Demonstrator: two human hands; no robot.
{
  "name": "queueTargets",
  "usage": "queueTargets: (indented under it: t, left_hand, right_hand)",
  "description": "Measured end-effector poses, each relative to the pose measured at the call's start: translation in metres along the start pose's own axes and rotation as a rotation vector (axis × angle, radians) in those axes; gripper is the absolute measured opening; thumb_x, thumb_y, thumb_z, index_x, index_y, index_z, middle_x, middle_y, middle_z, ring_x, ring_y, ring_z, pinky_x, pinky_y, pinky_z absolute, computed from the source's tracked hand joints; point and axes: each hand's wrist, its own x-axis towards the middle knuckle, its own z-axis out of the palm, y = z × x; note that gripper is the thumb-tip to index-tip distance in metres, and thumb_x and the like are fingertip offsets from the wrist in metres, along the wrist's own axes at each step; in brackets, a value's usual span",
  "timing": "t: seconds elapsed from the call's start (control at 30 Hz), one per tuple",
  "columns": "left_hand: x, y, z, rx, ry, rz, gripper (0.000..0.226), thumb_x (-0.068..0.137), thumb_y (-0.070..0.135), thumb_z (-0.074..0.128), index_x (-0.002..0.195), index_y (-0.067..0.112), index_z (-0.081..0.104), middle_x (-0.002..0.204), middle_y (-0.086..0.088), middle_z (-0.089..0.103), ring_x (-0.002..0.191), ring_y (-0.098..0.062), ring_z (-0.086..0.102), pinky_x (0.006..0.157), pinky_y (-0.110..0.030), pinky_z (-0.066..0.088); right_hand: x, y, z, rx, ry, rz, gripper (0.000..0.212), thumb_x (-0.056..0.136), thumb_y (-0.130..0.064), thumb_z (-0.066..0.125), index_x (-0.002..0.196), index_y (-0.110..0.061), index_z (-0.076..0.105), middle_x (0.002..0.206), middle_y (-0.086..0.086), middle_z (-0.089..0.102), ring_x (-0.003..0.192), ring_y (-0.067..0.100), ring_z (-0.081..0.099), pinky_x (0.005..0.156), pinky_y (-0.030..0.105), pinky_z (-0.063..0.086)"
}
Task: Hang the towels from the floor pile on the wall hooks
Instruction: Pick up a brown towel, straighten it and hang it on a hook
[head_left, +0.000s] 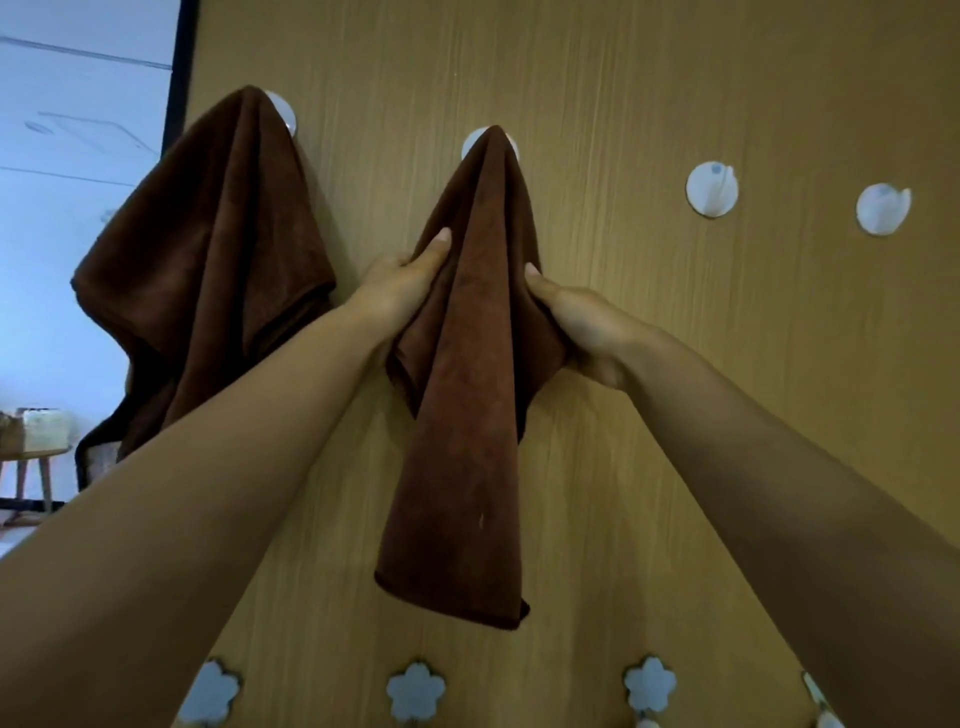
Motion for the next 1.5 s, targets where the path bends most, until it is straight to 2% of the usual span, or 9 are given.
queueTargets:
  t: [0.1, 0.23, 0.3, 0.4, 0.73, 0.9, 1.03, 1.27, 1.5]
  left_hand:
    - [-0.007, -0.008, 0.008, 0.052, 0.081, 0.114, 0.037, 0.093, 0.049, 0.047, 0.101, 0.014, 0.057, 0.077, 0.006, 0.057, 0.067, -0.005, 0.054, 0.050, -0.008, 0.043]
    - [-0.014, -0.015, 0.011, 0.430, 0.294, 0.307, 0.031, 0.095, 0.041, 0.047, 0.100, 0.011, 0.052, 0.081, 0.004, 0.054, 0.071, -0.011, 0.052, 0.057, -0.023, 0.041]
    - [-0.017, -0.015, 0.009, 0.758, 0.394, 0.438, 0.028, 0.097, 0.033, 0.046, 0.106, 0.006, 0.051, 0.096, -0.007, 0.056, 0.084, -0.024, 0.056, 0.064, -0.034, 0.044]
    - [-0.017, -0.012, 0.007, 1.114, 0.384, 0.566, 0.021, 0.098, 0.017, 0.044, 0.110, 0.002, 0.049, 0.109, -0.019, 0.051, 0.097, -0.034, 0.051, 0.064, -0.037, 0.035]
    - [-0.087, 0.025, -0.066, 1.110, 0.294, 0.771, 0.022, 0.094, 0.016, 0.042, 0.086, 0.000, 0.055, 0.090, -0.016, 0.053, 0.089, -0.034, 0.052, 0.068, -0.036, 0.034]
    - [-0.151, 0.016, -0.159, 1.166, 0.333, 0.602, 0.026, 0.095, 0.020, 0.042, 0.097, 0.000, 0.058, 0.102, -0.018, 0.057, 0.097, -0.034, 0.052, 0.067, -0.036, 0.034]
    - [-0.217, -0.002, -0.253, 1.321, 0.304, 0.330, 0.034, 0.097, 0.025, 0.040, 0.116, 0.003, 0.057, 0.116, -0.014, 0.056, 0.109, -0.032, 0.050, 0.085, -0.039, 0.041]
    - [-0.367, -0.016, -0.414, 1.536, 0.307, -0.158, 0.029, 0.097, 0.023, 0.038, 0.103, 0.003, 0.058, 0.111, -0.013, 0.056, 0.102, -0.031, 0.052, 0.073, -0.034, 0.040]
    - [-0.505, -0.009, -0.544, 1.674, 0.480, -0.575, 0.024, 0.095, 0.021, 0.045, 0.106, 0.004, 0.058, 0.115, -0.015, 0.055, 0.106, -0.034, 0.052, 0.074, -0.034, 0.037]
  right_hand:
    - [-0.005, 0.008, -0.001, -0.060, -0.005, -0.025, 0.062, 0.095, -0.056, 0.033, 0.136, -0.012, 0.045, 0.128, 0.003, 0.057, 0.114, 0.018, 0.055, 0.100, 0.036, 0.045]
    - [-0.012, 0.022, 0.005, -0.456, 0.286, -0.247, 0.039, 0.099, -0.046, 0.035, 0.108, -0.013, 0.052, 0.088, -0.003, 0.060, 0.077, 0.015, 0.060, 0.057, 0.022, 0.045]
    - [-0.013, 0.023, 0.003, -0.789, 0.509, -0.463, 0.026, 0.098, -0.032, 0.041, 0.106, -0.010, 0.052, 0.091, 0.003, 0.060, 0.080, 0.019, 0.059, 0.062, 0.029, 0.046]
    - [-0.021, 0.016, 0.003, -0.968, 0.595, -0.649, 0.030, 0.091, -0.013, 0.045, 0.119, -0.006, 0.053, 0.108, 0.008, 0.057, 0.096, 0.022, 0.055, 0.082, 0.032, 0.043]
    - [-0.077, -0.046, 0.078, -0.975, 0.506, -0.803, 0.037, 0.092, -0.014, 0.041, 0.125, -0.004, 0.053, 0.123, 0.011, 0.055, 0.111, 0.025, 0.052, 0.092, 0.036, 0.044]
    - [-0.121, -0.077, 0.174, -0.820, 0.364, -0.798, 0.034, 0.094, -0.018, 0.040, 0.121, -0.003, 0.055, 0.120, 0.012, 0.056, 0.108, 0.027, 0.053, 0.089, 0.042, 0.045]
    - [-0.162, -0.081, 0.275, -0.782, 0.163, -0.777, 0.032, 0.095, -0.019, 0.038, 0.120, -0.005, 0.053, 0.120, 0.011, 0.054, 0.110, 0.029, 0.051, 0.087, 0.038, 0.042]
    - [-0.267, -0.109, 0.464, -0.555, -0.228, -0.750, 0.024, 0.095, -0.021, 0.042, 0.111, -0.008, 0.054, 0.114, 0.010, 0.054, 0.105, 0.030, 0.053, 0.072, 0.033, 0.038]
    - [-0.385, -0.151, 0.620, -0.392, -0.540, -0.812, 0.024, 0.096, -0.020, 0.040, 0.110, -0.006, 0.054, 0.122, 0.015, 0.053, 0.109, 0.034, 0.052, 0.081, 0.037, 0.041]
